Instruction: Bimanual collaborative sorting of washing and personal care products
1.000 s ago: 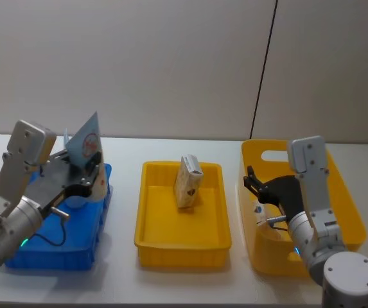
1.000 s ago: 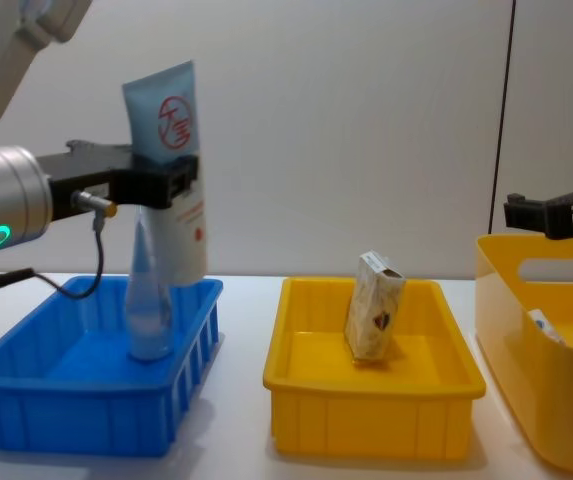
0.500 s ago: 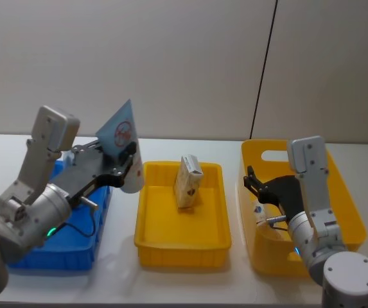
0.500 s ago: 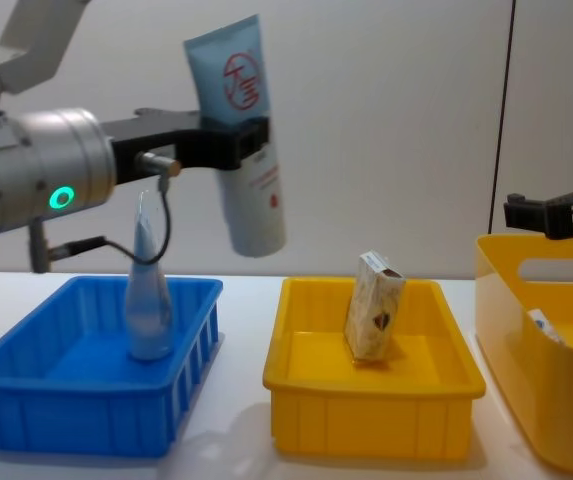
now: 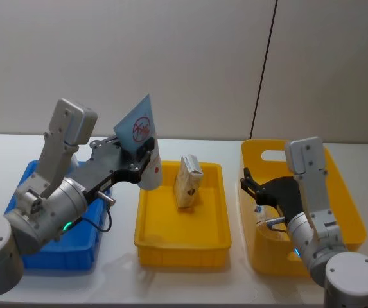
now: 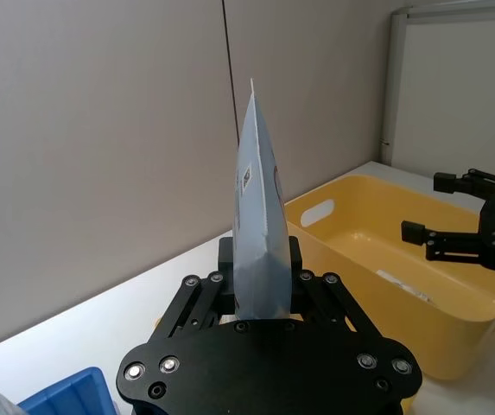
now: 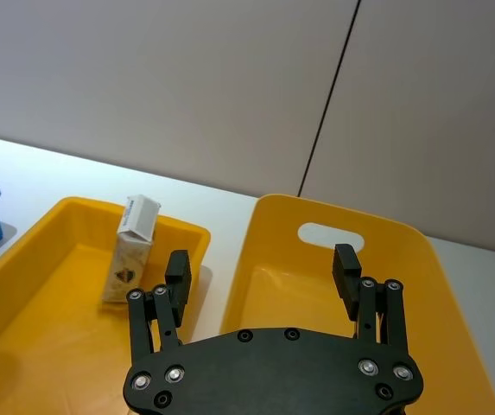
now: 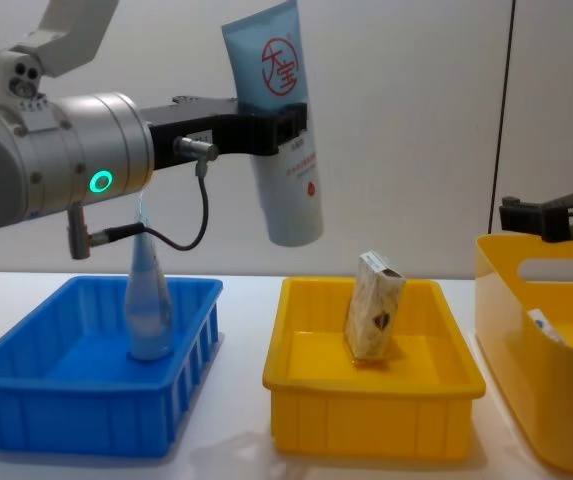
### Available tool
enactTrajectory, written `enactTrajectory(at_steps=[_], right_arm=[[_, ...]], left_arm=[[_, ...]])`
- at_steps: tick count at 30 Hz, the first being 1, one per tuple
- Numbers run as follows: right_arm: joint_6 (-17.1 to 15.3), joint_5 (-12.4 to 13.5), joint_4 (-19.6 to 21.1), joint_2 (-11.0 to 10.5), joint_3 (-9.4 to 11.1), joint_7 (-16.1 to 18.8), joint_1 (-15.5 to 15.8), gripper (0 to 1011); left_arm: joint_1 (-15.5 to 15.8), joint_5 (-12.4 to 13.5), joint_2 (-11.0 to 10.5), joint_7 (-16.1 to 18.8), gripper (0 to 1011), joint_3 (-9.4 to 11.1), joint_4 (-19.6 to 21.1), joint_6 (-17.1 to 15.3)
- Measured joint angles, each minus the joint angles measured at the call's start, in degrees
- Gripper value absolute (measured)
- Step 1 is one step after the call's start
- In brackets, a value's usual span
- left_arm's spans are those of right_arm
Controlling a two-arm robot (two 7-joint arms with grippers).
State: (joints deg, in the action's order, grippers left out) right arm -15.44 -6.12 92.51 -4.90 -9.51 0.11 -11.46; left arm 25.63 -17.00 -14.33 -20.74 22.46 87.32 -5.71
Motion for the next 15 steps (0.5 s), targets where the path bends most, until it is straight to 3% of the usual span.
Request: enactTrajectory(at_steps=[15], right_arm=[[0.61,1.55,0.43,-2.98,-1.81,8.22,-0.57,1004]], left_arm=[[0.57,-0.23,0.46,-0.32,264,0.57,-0.17,-0.15]])
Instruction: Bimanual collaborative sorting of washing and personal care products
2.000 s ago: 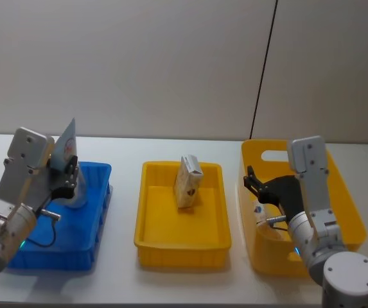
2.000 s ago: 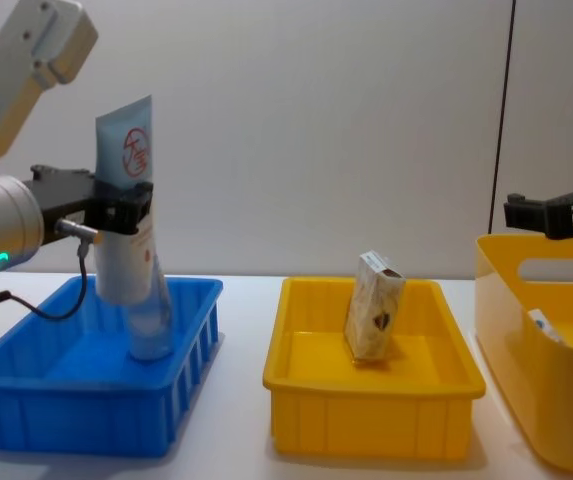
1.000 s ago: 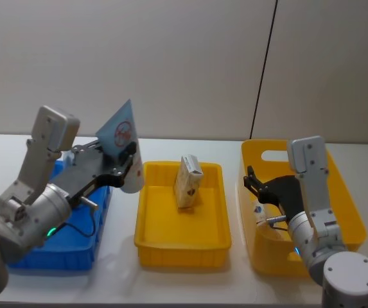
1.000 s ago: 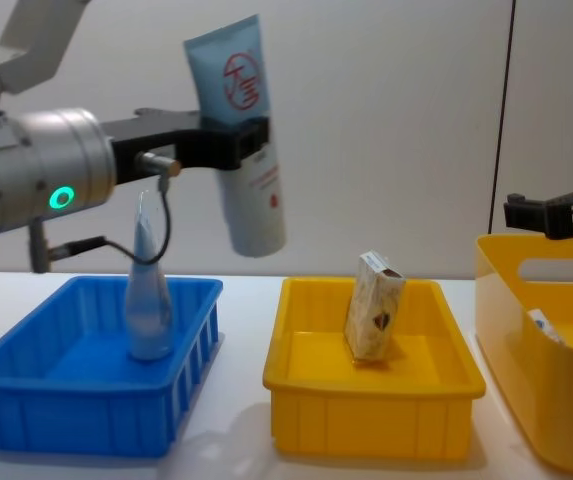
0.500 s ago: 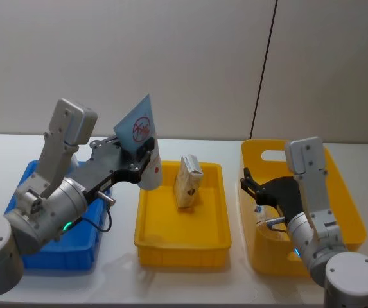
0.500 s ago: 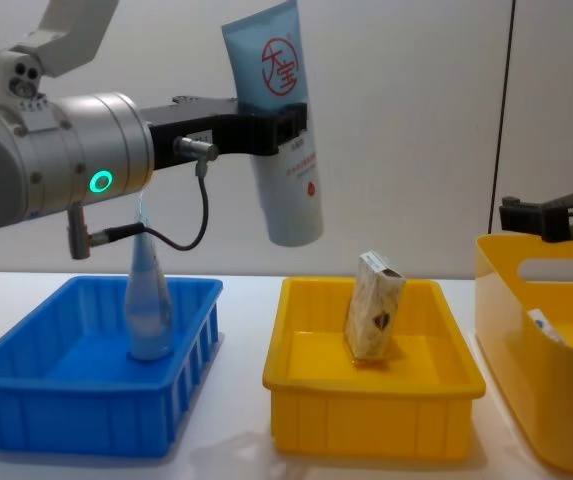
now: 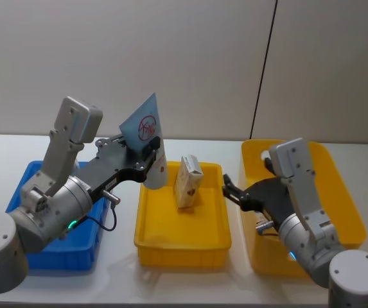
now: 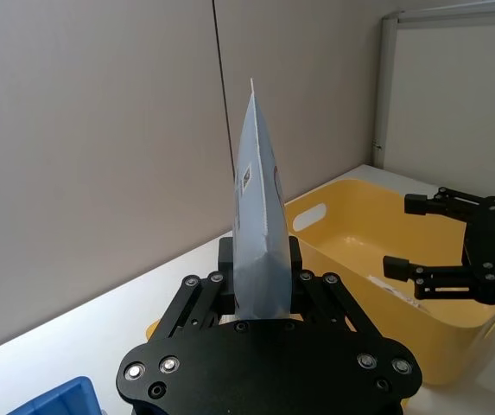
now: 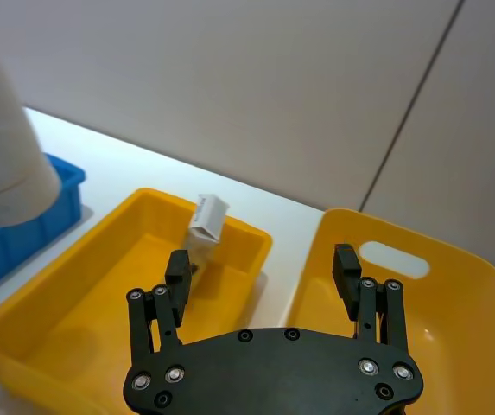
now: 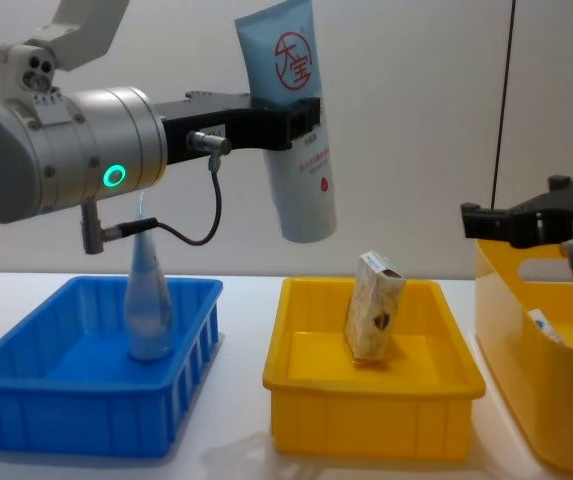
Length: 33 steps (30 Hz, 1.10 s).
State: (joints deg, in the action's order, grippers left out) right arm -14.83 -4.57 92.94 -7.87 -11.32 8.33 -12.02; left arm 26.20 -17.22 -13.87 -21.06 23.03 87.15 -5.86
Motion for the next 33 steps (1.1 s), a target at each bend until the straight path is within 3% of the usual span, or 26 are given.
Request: enactTrajectory(at_steps=[14,26,33], right_arm=[[1.52,2.15,-0.53,-3.49,-2.77,8.93,-2.07,1004],[4.25,3.94,-3.24,-6.57,-6.61,18.16,-6.28,1004],[6.04,4.24,-5.77,-7.20,-8.67,21.38,-9.09,1004]], left_arm=[[0.17,-0.08,0.13,-0.08,264,0.15,-0.06,-0.07],[0.22,-0.09,0.18,-0.11,264,0.22,-0.06,-0.07],[0.25,-0.09,0.20,-0.12,264,0.22,-0.06,-0.06]])
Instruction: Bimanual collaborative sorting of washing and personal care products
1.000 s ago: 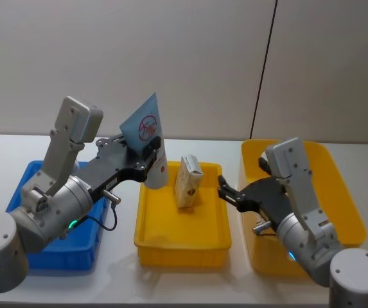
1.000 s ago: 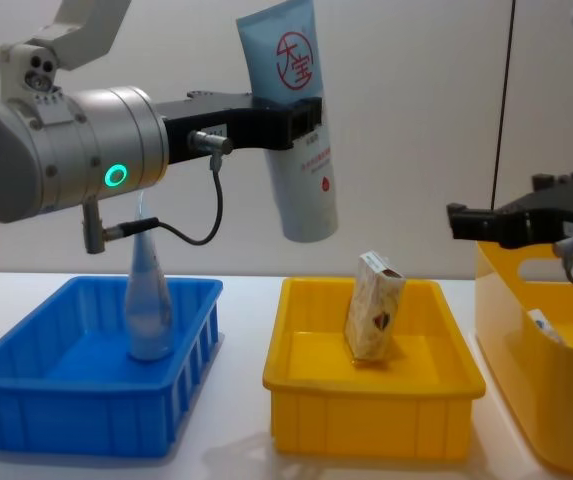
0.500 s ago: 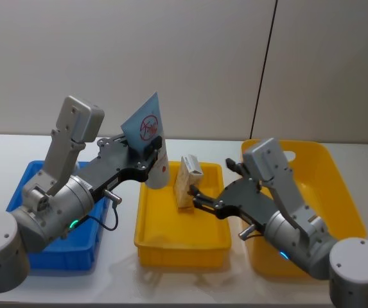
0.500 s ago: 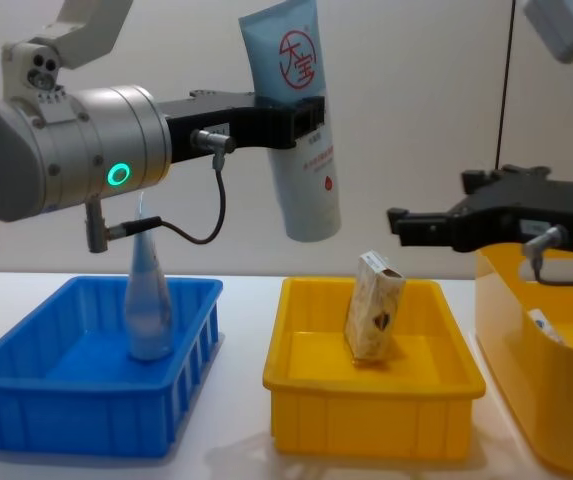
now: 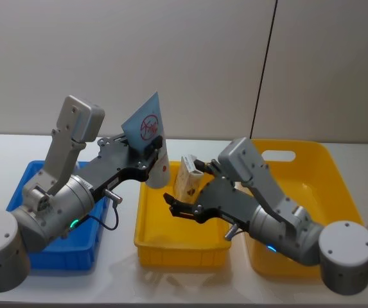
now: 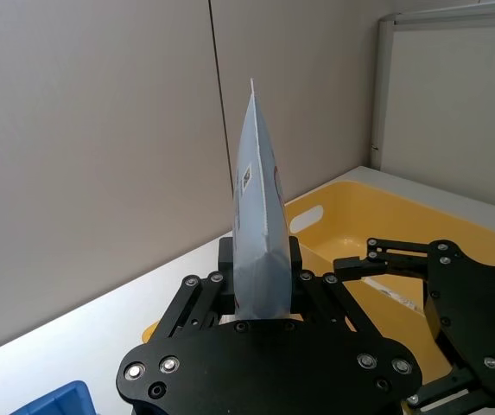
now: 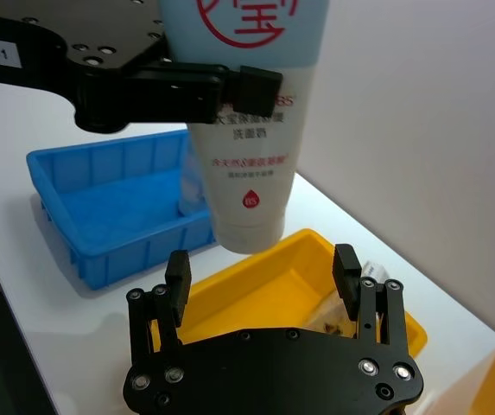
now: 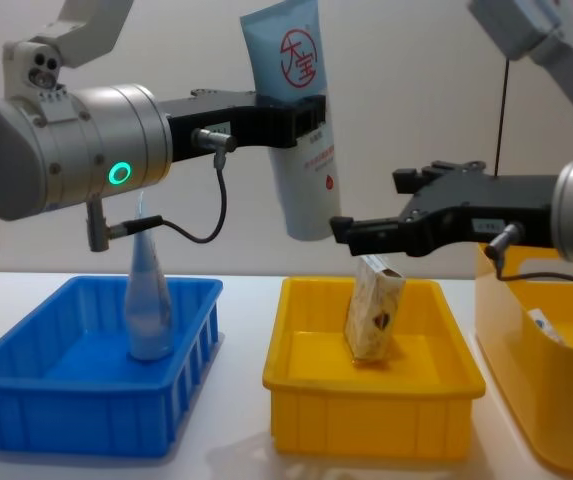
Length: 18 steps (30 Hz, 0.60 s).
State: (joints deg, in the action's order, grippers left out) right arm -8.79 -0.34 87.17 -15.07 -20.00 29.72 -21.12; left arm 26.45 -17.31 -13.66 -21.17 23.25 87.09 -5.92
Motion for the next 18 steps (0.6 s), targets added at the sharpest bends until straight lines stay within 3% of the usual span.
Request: enactTrajectory(at_steps=[18], right_arm=[[3.91,-1.99,-7.79,1.49,-3.56,0.03,-6.19,1004]], left_arm=[[0.00,0.00,0.00,0.01,264,0.00,0.01,0.01]])
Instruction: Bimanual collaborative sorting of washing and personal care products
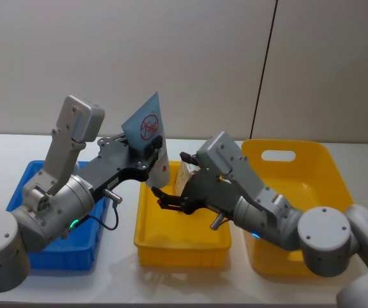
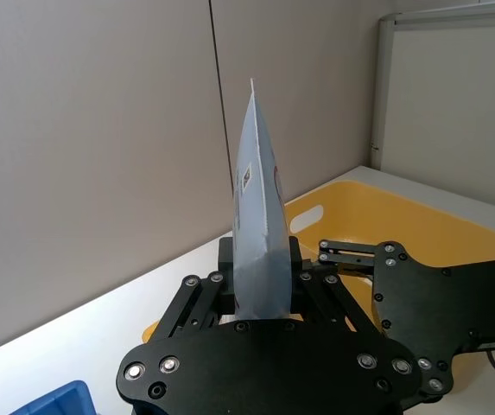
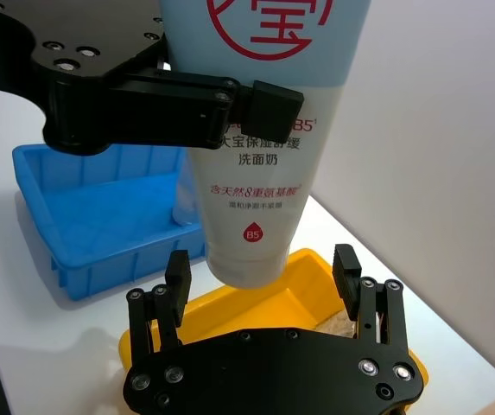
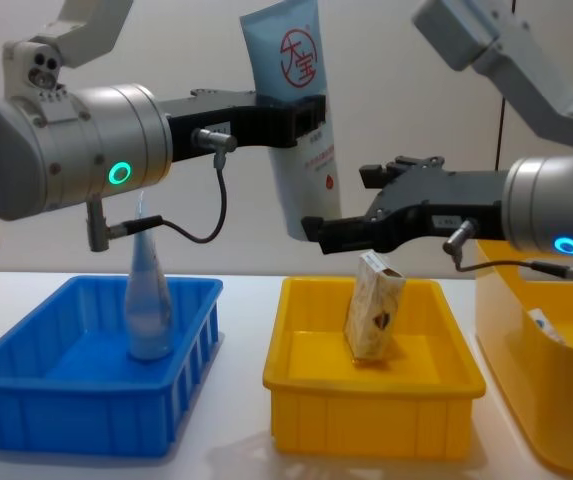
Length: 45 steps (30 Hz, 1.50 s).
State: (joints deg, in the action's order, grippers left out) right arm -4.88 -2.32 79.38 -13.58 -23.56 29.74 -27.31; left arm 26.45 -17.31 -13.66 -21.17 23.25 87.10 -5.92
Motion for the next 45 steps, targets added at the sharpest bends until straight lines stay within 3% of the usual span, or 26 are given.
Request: enactTrajectory(at_steps=[22,26,35,45], right_arm=[[3.13,2.53,-8.10,2.70,-1.89,2.06,-5.31,996],[3.45,2.88,-9.10,3.14,-1.99,2.04,-5.84,937],[3.99,3.56,-10.40,3.83,-2.35,1.66,-6.57,677],[4.16,3.89,-10.98,3.98,-2.87,1.12,-7.00,638]], left_arm=[[0.00,0.00,-0.01,0.00,264,0.00,0.00,0.00],[0.00,0.00,-0.01,0.00,264,0.00,0.00,0.00],[0.00,0.00,-0.01,0.01,264,-0.01,0.00,0.00],[0.00,0.00,-0.01,0.02,264,0.00,0.00,0.00]])
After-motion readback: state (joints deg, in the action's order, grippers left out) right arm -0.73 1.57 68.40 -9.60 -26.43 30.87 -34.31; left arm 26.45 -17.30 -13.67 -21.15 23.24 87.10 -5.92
